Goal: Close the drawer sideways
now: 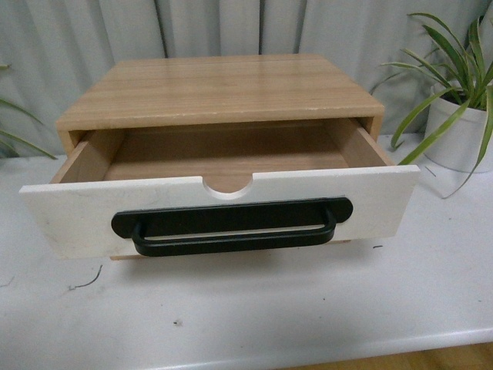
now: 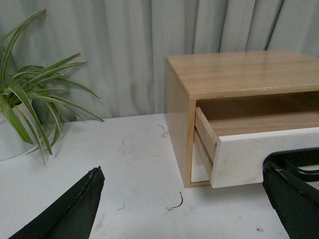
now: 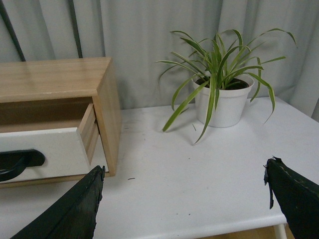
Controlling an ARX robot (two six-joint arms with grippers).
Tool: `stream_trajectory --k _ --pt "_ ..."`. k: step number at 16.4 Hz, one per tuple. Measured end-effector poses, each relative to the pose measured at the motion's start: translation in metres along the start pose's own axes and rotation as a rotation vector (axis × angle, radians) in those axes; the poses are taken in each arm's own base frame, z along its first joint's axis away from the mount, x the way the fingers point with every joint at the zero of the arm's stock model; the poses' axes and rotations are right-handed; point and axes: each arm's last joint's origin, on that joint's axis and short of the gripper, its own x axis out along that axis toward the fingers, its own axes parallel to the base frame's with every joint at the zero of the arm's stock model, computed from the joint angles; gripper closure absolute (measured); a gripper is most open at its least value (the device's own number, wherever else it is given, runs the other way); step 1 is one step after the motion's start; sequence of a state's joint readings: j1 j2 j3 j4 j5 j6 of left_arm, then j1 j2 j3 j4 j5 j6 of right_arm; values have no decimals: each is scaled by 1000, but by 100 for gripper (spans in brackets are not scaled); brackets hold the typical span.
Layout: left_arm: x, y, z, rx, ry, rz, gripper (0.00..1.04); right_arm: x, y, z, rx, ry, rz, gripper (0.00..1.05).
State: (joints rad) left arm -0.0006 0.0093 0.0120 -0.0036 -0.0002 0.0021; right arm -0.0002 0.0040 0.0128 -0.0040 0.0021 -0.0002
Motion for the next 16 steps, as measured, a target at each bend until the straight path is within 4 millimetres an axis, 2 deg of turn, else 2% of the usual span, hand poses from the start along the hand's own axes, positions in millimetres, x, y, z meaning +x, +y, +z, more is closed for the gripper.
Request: stream_trajectory --k 7,8,10,11,12,13,15,16 --pt "0 0 0 0 0 0 7 0 0 0 0 0 0 6" --pt "0 -1 -2 -22 45 23 7 0 0 -1 3 8 -6 6" --pt "4 -13 -5 -17 143 42 7 4 3 -1 74 201 -150 6" --pt "6 -23 -3 31 126 6 7 8 4 6 74 228 -153 6" --pt "9 -34 -3 123 129 -72 7 14 11 13 23 290 -79 6" --pt "11 -45 -7 228 143 -158 7 19 21 12 -52 366 43 6" --pt "20 -59 -17 450 157 -286 7 27 38 -3 -246 509 217 6" --pt "26 -62 -22 533 166 -328 7 31 44 -2 -314 516 275 6"
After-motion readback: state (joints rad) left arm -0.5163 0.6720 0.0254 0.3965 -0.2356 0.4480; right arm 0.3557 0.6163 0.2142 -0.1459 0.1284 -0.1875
